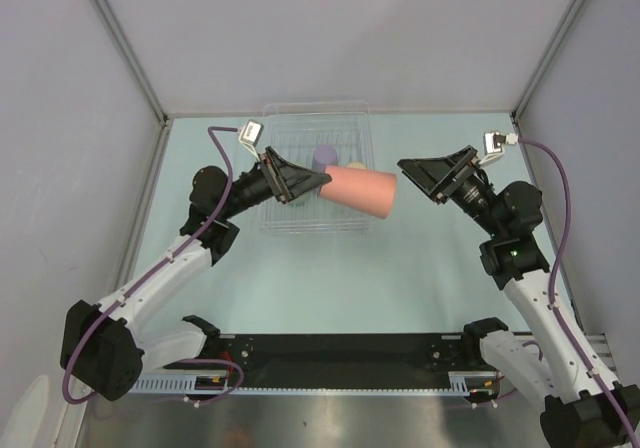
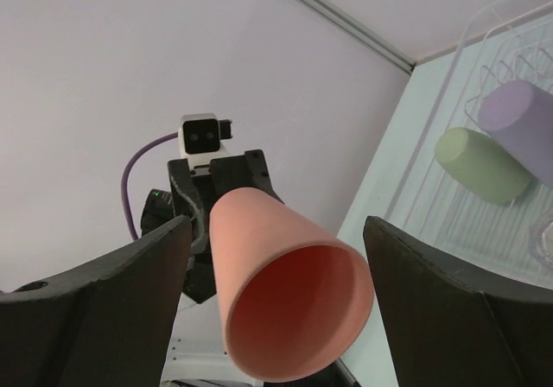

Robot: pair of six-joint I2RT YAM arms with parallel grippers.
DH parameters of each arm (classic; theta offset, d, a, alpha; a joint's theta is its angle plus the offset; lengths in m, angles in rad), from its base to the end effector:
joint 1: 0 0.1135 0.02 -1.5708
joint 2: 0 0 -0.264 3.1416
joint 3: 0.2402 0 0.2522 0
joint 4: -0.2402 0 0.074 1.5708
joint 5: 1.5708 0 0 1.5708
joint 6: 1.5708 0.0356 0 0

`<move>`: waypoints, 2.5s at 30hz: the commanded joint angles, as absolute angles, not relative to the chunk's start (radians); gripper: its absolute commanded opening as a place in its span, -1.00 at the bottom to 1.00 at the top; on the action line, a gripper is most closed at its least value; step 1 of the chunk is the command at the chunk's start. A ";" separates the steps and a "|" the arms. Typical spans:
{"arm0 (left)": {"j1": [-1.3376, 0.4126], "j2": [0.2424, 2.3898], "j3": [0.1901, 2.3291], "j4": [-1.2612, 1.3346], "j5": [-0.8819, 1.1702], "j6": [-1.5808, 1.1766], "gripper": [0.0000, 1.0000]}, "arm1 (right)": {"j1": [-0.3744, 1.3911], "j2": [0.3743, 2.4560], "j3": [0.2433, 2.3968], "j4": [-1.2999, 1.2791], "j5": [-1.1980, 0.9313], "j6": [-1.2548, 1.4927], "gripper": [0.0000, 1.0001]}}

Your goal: Unload the cups from the dish rack

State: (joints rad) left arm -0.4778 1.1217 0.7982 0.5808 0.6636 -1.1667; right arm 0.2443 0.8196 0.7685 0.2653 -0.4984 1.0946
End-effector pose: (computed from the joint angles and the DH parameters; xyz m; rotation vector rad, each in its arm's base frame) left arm 0.2167 -0.1369 0.3563 0.1233 1.6222 -1.7600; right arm 0.1806 0.0626 0.3762 0.1838 1.5341 1.4286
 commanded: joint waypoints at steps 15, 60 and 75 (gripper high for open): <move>-0.469 1.150 0.818 0.634 0.678 -1.154 -0.99 | 0.425 0.894 0.831 0.351 -0.548 1.085 0.57; -0.469 1.040 1.086 -0.472 0.045 -0.704 1.00 | 0.282 1.153 1.528 -0.788 0.240 0.494 -1.00; -0.471 1.009 1.028 -0.756 -0.215 -0.611 1.00 | 0.101 1.753 1.963 -1.037 0.454 0.443 -1.00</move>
